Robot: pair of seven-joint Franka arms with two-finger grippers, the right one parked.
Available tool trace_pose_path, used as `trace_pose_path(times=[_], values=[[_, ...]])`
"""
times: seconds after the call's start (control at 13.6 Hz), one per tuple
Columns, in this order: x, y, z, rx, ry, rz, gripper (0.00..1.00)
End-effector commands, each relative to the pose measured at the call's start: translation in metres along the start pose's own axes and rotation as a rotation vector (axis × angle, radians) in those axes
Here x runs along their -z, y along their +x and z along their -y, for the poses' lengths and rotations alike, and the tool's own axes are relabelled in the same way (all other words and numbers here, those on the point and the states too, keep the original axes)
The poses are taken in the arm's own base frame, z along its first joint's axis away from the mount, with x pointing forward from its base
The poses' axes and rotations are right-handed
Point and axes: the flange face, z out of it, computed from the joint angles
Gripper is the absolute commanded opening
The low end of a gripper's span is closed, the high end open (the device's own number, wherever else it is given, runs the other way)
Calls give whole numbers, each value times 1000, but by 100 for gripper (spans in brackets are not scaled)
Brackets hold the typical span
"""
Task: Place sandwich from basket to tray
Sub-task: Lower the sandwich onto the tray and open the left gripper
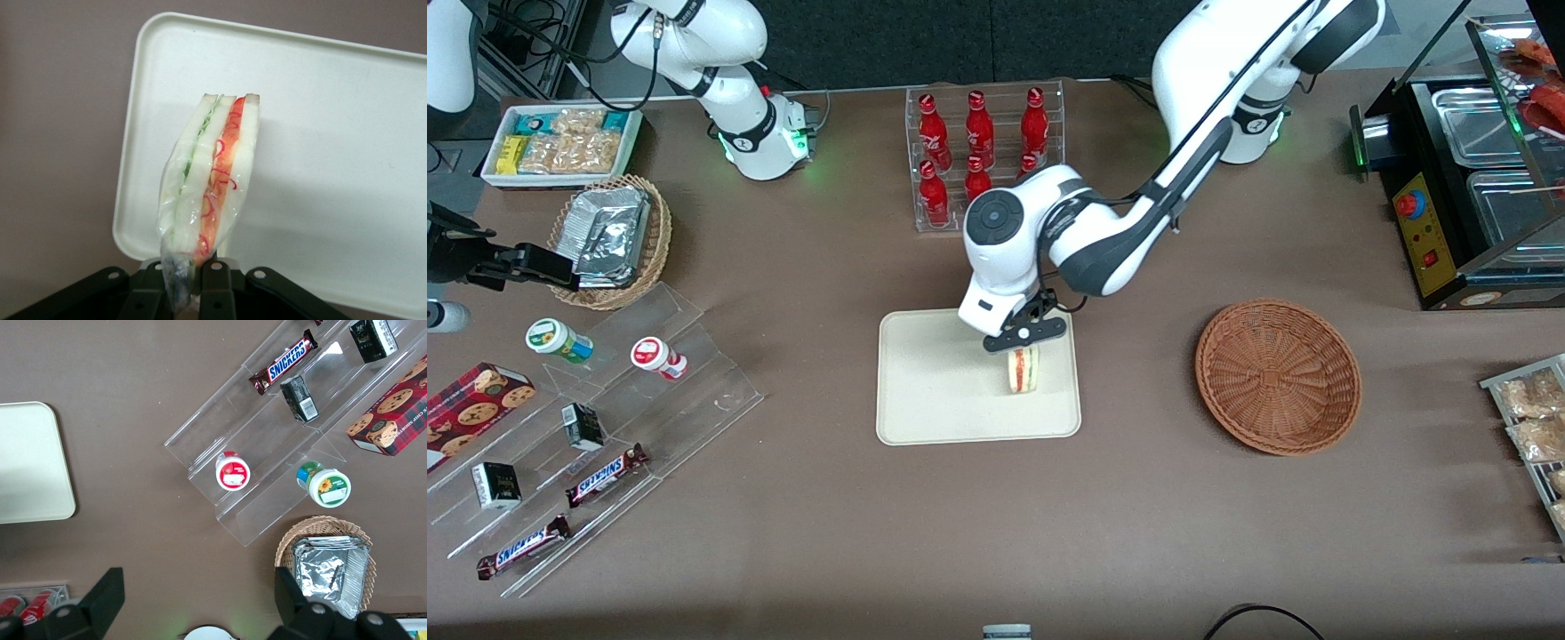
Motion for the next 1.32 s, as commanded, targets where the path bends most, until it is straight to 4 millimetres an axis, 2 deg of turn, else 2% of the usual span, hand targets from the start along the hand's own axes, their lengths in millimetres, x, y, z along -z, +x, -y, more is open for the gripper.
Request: trace_pose_path(times=[0.0, 0.29, 0.37, 0.44, 0.51, 0.59, 0.73, 0.88, 1.03, 1.25], values=[[-14, 2, -14, 6, 1, -40, 0], [-40, -4, -25, -23, -5, -52, 0], [-41, -5, -25, -29, 0, -54, 8], [-41, -5, -25, -30, -2, -54, 44], [-40, -5, -25, -32, -1, -56, 88], [-38, -2, -23, -27, -3, -57, 99], [-24, 6, -20, -8, -13, -64, 99], [5, 15, -12, 16, -25, -83, 99], [45, 34, 12, 84, -20, -61, 99], [116, 57, 65, 167, 27, -45, 99]])
